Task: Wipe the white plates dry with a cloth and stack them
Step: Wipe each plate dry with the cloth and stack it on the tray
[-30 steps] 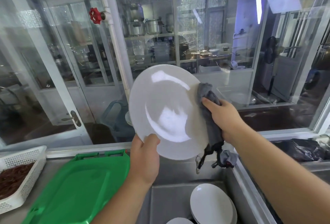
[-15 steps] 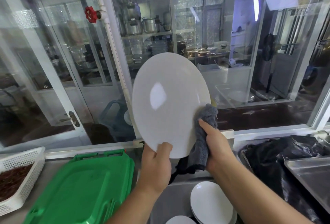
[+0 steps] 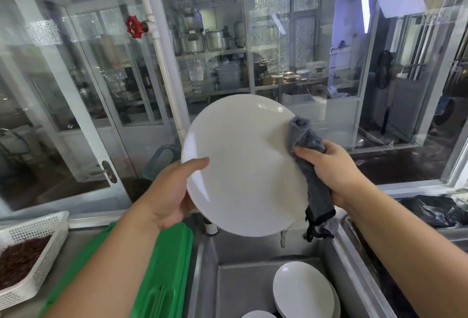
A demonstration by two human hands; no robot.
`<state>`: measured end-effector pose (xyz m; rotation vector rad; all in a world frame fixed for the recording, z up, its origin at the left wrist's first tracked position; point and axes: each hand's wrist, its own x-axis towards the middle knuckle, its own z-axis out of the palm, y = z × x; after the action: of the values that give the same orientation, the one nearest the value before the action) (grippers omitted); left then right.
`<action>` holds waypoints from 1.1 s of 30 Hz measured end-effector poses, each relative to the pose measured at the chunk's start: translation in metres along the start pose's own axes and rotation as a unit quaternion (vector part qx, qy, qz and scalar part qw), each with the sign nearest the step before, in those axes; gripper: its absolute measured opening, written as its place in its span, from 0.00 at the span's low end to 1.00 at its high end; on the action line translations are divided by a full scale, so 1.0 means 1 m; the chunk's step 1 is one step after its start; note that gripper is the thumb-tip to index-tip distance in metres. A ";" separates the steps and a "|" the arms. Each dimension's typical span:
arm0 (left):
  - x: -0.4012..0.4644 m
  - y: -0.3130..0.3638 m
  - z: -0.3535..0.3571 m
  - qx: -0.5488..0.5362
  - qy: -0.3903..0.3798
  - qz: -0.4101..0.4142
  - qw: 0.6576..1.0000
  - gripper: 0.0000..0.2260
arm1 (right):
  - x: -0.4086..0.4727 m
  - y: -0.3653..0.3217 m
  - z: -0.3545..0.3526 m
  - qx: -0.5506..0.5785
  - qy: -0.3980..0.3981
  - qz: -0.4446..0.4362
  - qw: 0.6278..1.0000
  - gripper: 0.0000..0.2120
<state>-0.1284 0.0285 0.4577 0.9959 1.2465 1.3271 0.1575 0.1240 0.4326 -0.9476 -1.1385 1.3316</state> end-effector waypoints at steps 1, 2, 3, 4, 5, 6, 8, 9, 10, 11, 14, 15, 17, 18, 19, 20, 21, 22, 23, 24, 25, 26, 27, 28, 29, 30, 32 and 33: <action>0.001 -0.001 0.000 0.026 0.011 0.003 1.000 0.15 | -0.001 -0.001 -0.001 -0.012 -0.007 -0.002 1.000 0.05; 0.002 -0.004 0.001 0.045 0.029 0.010 0.999 0.11 | -0.001 -0.002 -0.002 -0.018 -0.009 0.000 1.000 0.06; 0.003 -0.007 0.002 0.053 0.050 0.021 0.997 0.07 | -0.002 -0.002 -0.002 -0.015 -0.008 0.007 1.000 0.07; 0.002 -0.011 0.005 0.054 0.069 0.033 0.996 0.05 | -0.003 -0.001 -0.002 -0.002 -0.002 0.019 1.000 0.08; 0.002 -0.015 0.008 0.051 0.083 0.044 0.994 0.06 | -0.004 0.000 -0.001 0.017 0.005 0.034 0.999 0.10; 0.001 -0.020 0.011 0.041 0.092 0.052 0.994 0.06 | -0.006 -0.001 -0.001 0.038 0.013 0.047 0.998 0.11; 0.001 -0.030 0.016 0.004 0.102 0.069 0.992 0.08 | -0.008 0.000 0.001 0.075 0.026 0.056 0.995 0.12; 0.001 -0.035 0.019 -0.017 0.107 0.078 0.991 0.08 | -0.009 0.002 0.002 0.093 0.034 0.055 0.994 0.12; 0.002 -0.039 0.022 -0.035 0.115 0.087 0.989 0.09 | -0.011 0.006 0.005 0.110 0.048 0.052 0.991 0.10; 0.003 -0.042 0.028 -0.050 0.125 0.097 0.986 0.09 | -0.013 0.013 0.009 0.124 0.063 0.051 0.989 0.08; 0.005 -0.055 0.049 -0.064 0.170 0.126 0.975 0.08 | -0.024 0.039 0.031 0.168 0.100 0.074 0.978 0.06; 0.004 -0.059 0.056 -0.050 0.187 0.132 0.972 0.10 | -0.027 0.047 0.039 0.190 0.107 0.089 0.972 0.07; -0.001 -0.068 0.068 -0.026 0.194 0.151 0.969 0.19 | -0.033 0.059 0.050 0.240 0.111 0.114 0.958 0.09; -0.003 -0.073 0.073 -0.027 0.190 0.157 0.969 0.21 | -0.036 0.065 0.054 0.260 0.111 0.119 0.952 0.10; -0.005 -0.078 0.077 -0.030 0.190 0.157 0.969 0.21 | -0.038 0.069 0.057 0.274 0.110 0.119 0.948 0.11; -0.007 -0.082 0.081 -0.036 0.191 0.155 0.969 0.18 | -0.040 0.073 0.058 0.284 0.109 0.118 0.945 0.12; -0.008 -0.085 0.084 -0.042 0.191 0.153 0.969 0.16 | -0.043 0.075 0.059 0.291 0.107 0.117 0.943 0.12; -0.010 -0.089 0.086 -0.048 0.188 0.147 0.970 0.14 | -0.044 0.077 0.058 0.293 0.107 0.118 0.943 0.12; -0.011 -0.092 0.088 -0.052 0.179 0.137 0.973 0.14 | -0.044 0.077 0.056 0.288 0.109 0.119 0.944 0.12; -0.011 -0.095 0.088 -0.057 0.164 0.121 0.977 0.16 | -0.043 0.077 0.053 0.280 0.114 0.120 0.946 0.12; -0.010 -0.097 0.086 -0.065 0.141 0.102 0.983 0.17 | -0.041 0.075 0.049 0.270 0.122 0.119 0.948 0.12; -0.009 -0.097 0.083 -0.074 0.114 0.087 0.987 0.17 | -0.038 0.073 0.045 0.259 0.131 0.117 0.950 0.12; -0.006 -0.096 0.079 -0.085 0.089 0.076 0.989 0.15 | -0.036 0.071 0.041 0.249 0.138 0.113 0.952 0.12; -0.003 -0.093 0.074 -0.102 0.074 0.068 0.990 0.13 | -0.034 0.069 0.037 0.241 0.142 0.106 0.954 0.11; 0.000 -0.087 0.067 -0.119 0.068 0.059 0.989 0.12 | -0.032 0.067 0.034 0.232 0.146 0.097 0.957 0.10; 0.001 -0.080 0.061 -0.133 0.070 0.052 0.987 0.13 | -0.031 0.066 0.031 0.222 0.150 0.087 0.959 0.09; 0.004 -0.064 0.046 -0.140 0.068 0.050 0.987 0.18 | -0.029 0.066 0.027 0.201 0.149 0.069 0.966 0.07; 0.006 -0.054 0.039 -0.124 0.058 0.047 0.989 0.21 | -0.028 0.065 0.025 0.186 0.146 0.062 0.970 0.07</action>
<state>-0.0842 0.0371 0.4087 0.8185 1.0969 1.5911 0.1211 0.0969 0.3724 -0.9090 -0.5851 1.3901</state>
